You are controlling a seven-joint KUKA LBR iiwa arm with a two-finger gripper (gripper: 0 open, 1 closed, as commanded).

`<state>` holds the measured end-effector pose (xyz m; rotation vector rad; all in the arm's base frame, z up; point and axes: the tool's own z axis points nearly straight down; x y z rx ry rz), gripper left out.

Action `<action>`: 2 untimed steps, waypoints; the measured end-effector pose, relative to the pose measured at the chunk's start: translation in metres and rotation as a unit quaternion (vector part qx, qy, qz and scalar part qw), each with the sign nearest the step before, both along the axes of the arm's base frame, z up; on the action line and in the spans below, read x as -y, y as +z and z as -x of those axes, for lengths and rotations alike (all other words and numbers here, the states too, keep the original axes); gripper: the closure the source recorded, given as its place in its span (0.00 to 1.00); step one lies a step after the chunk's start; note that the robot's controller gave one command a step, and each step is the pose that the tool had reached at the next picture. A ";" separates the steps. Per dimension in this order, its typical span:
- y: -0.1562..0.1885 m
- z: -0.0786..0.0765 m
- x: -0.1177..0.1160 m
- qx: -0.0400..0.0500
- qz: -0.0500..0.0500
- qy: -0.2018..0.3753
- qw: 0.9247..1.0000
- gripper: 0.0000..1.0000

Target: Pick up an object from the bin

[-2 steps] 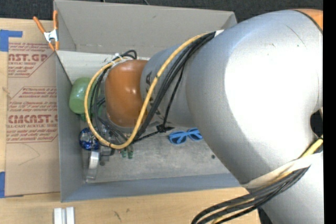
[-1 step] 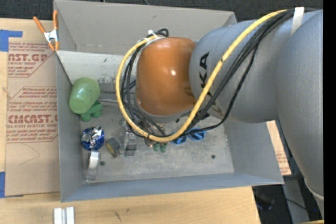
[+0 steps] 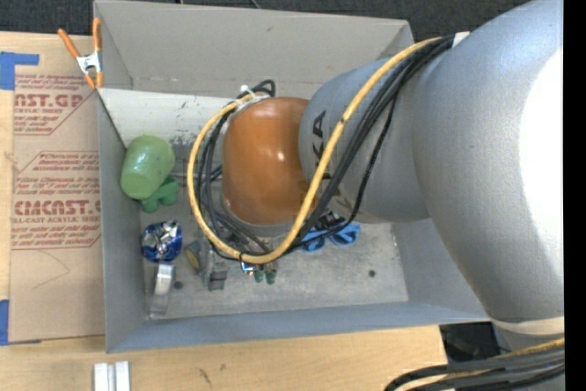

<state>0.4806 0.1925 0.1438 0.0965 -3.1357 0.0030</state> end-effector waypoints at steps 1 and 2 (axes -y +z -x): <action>0.003 -0.001 0.000 0.002 -0.001 0.000 1.000 0.00; -0.079 -0.032 0.043 0.000 0.001 -0.019 1.000 0.00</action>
Offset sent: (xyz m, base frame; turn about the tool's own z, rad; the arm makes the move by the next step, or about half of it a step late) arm 0.0000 0.0000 0.0000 0.0000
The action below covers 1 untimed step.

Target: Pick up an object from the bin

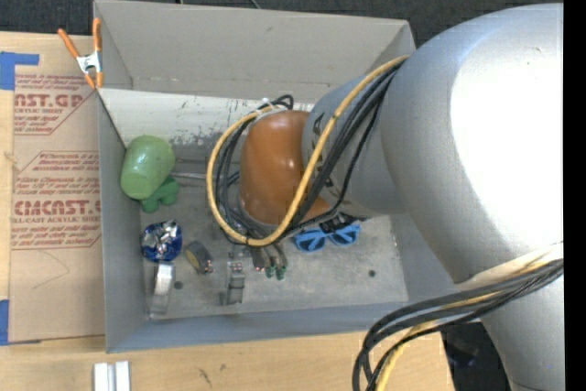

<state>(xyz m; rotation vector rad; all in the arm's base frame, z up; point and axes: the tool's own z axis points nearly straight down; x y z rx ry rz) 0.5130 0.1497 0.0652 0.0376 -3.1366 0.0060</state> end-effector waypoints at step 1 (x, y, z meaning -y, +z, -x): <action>0.005 -0.028 -0.089 0.004 -0.004 -0.086 0.996 0.00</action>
Offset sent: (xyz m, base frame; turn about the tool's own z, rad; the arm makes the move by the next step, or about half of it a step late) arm 0.0277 0.0848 0.0048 0.1769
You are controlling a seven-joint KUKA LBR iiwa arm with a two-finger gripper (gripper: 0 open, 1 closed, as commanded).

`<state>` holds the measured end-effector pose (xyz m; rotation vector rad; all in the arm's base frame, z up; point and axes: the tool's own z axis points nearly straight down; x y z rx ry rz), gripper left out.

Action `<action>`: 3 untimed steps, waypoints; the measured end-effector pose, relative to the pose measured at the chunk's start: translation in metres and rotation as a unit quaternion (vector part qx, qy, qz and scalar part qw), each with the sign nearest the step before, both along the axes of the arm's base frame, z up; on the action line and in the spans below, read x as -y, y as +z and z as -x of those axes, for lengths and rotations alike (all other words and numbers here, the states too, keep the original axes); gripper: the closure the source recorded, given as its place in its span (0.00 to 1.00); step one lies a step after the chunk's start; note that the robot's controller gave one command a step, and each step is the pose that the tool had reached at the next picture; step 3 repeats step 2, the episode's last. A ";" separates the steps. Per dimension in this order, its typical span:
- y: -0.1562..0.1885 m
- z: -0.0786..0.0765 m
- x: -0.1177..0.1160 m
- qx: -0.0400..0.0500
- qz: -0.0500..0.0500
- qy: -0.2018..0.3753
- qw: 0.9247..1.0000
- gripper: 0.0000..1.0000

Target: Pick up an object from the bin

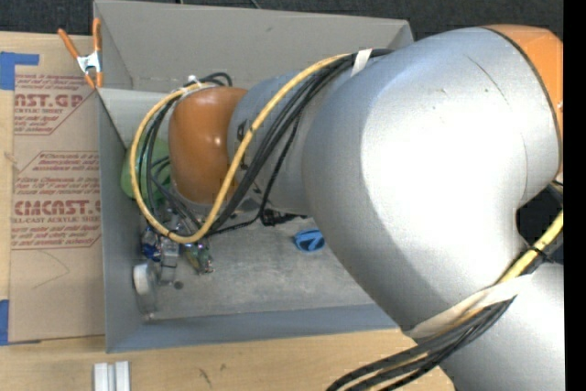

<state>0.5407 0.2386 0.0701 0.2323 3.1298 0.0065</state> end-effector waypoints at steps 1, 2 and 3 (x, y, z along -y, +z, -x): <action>-0.001 0.000 0.003 -0.001 0.002 -0.001 1.000 1.00; 0.173 0.007 0.067 0.003 0.002 0.141 0.990 1.00; 0.173 0.007 0.067 0.003 0.002 0.141 0.990 1.00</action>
Offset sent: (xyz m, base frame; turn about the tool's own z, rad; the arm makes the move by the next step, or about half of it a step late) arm 0.0000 0.0000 0.0000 0.0000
